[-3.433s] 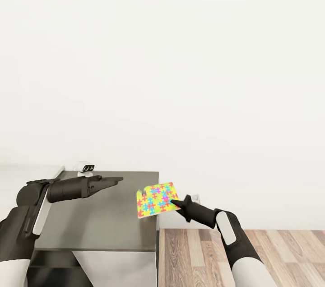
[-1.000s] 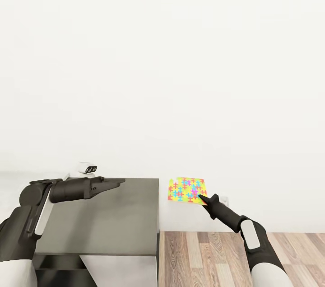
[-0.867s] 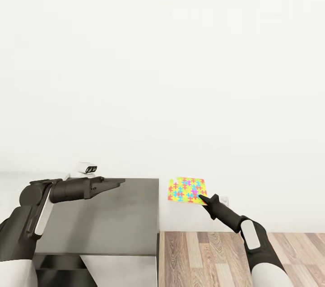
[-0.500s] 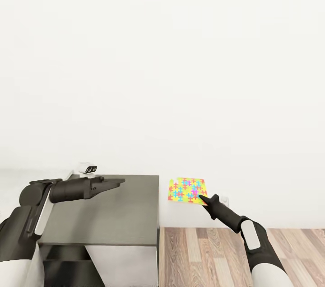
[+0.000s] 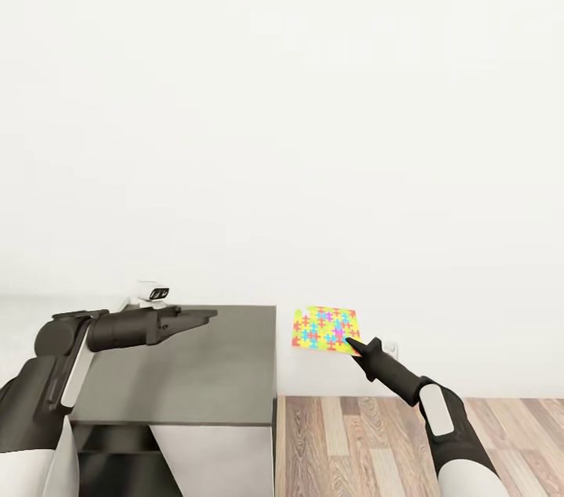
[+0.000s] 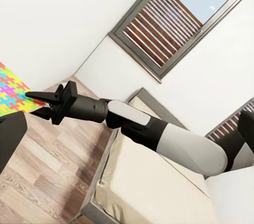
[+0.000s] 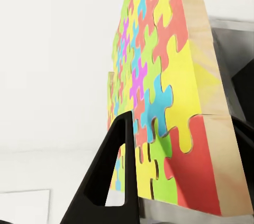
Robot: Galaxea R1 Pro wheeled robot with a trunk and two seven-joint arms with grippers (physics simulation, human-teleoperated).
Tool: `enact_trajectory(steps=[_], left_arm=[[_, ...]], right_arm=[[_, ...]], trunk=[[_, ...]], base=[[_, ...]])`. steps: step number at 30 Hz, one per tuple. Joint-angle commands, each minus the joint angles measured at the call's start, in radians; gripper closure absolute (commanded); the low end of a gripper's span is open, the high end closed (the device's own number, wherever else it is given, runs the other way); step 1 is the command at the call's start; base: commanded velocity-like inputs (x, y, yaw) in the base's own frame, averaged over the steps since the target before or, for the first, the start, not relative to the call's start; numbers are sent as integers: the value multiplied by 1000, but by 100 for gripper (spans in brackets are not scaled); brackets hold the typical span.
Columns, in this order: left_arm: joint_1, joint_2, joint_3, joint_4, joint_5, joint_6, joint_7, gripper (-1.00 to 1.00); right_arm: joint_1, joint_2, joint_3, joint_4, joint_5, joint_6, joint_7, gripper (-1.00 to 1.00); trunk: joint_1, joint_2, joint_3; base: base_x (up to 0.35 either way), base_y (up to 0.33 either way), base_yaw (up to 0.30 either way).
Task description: Put all the toys in the child's room - the three board games (two on the bed and one on the table), the two jigsaw puzzles on the table, and the tennis ball on the table - inside the toy box on the table in the child's room.
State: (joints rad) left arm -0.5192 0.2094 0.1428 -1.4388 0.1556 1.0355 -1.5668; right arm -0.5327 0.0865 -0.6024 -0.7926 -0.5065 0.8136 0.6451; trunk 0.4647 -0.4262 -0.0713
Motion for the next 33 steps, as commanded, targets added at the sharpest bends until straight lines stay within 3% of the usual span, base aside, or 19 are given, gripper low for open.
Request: enact_trajectory(steps=[1, 4, 22, 33], left_arm=[[-1, -1, -1, 0, -1, 11, -4, -100], [-1, 1, -1, 0, -1, 11, -4, -100], [-1, 1, -2, 0, -1, 11, -4, -100], [-1, 2, -2, 0, -1, 11, -4, -100]], right_arm=[[-1, 1, -5, 0, 3, 5, 4, 100], [-1, 1, -5, 0, 2, 6, 4, 100], [-1, 2, -5, 0, 2, 4, 4, 100], [-1, -1, -7, 0, 2, 5, 4, 100]], trunk=[[-3, 5, 3], [-15, 26, 17], [-15, 26, 47], [-15, 26, 50]], base=[[0, 0, 0], [0, 0, 0], [0, 0, 6], [0, 0, 15]])
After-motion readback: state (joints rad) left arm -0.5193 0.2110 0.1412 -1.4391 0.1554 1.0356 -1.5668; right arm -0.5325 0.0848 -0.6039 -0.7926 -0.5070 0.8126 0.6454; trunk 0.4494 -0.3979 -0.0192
